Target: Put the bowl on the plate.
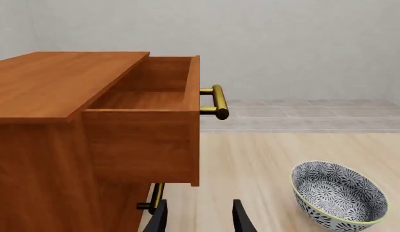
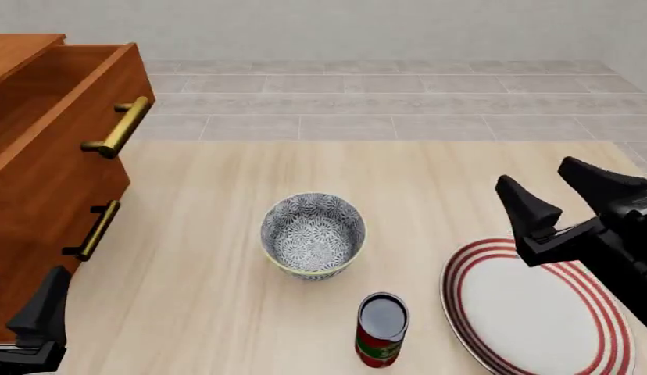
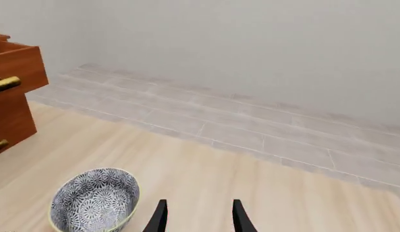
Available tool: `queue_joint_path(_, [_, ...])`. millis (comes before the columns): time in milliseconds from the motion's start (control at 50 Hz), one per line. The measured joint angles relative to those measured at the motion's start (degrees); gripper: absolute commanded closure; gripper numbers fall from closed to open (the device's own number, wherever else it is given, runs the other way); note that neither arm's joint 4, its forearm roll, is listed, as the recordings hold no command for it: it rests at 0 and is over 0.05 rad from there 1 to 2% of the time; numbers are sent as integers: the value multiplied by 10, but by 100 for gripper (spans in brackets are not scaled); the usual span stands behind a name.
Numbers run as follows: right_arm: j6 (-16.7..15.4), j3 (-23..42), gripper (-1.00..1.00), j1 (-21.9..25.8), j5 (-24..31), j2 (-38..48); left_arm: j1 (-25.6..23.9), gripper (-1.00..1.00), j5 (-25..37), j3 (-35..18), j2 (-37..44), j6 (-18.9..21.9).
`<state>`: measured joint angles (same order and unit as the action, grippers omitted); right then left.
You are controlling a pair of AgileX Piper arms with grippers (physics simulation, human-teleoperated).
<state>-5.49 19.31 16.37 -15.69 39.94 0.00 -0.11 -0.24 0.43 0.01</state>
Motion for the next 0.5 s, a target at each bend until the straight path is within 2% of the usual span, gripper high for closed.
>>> queue_joint_path(220, [-21,72,-100,50,0,98,0,-100,0,0,0,0])
queue_joint_path(500, [-28,143,-100,97,20,197,0,-100,0,0,0,0])
